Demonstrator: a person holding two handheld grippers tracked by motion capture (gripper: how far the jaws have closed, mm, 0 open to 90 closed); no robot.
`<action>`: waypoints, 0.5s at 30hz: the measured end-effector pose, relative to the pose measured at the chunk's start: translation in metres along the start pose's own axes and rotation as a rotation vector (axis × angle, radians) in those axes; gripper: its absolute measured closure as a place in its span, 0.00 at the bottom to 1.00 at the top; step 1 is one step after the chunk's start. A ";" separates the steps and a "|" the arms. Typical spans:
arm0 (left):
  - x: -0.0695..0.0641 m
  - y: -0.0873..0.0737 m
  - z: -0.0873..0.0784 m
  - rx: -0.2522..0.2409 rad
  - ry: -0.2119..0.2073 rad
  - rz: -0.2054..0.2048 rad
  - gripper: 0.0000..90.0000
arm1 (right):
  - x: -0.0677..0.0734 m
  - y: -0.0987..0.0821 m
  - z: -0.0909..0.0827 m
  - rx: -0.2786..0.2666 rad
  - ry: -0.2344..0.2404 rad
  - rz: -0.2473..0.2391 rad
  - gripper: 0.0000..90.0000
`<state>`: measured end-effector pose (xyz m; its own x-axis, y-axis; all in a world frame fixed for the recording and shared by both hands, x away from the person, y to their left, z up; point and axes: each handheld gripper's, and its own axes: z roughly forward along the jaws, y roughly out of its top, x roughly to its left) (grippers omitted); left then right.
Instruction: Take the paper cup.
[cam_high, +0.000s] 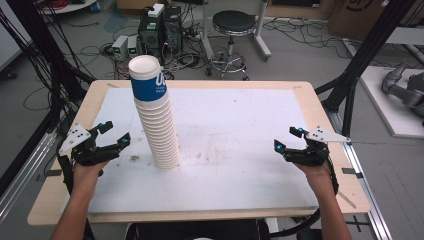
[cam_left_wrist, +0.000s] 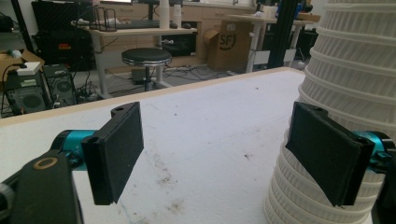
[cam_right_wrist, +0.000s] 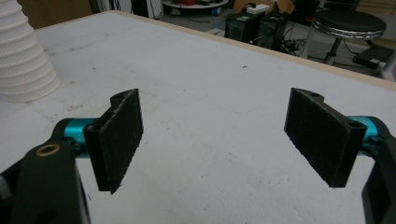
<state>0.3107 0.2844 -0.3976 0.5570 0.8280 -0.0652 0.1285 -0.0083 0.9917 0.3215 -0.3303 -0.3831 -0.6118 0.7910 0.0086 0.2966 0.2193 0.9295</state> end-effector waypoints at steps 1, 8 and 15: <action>0.000 0.000 0.000 -0.001 0.001 -0.001 0.20 | 0.000 0.000 0.000 -0.001 0.002 0.001 0.22; 0.001 -0.002 0.000 0.013 0.002 -0.003 0.20 | 0.002 0.001 0.002 -0.001 0.011 -0.008 0.22; 0.000 -0.003 0.001 0.029 -0.015 0.001 0.20 | 0.007 0.003 0.006 0.010 0.041 -0.011 0.22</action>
<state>0.3113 0.2842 -0.4002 0.5691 0.8196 -0.0663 0.1521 -0.0257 0.9880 0.3228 -0.3210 -0.3821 -0.6444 0.7645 0.0134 0.2970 0.2342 0.9257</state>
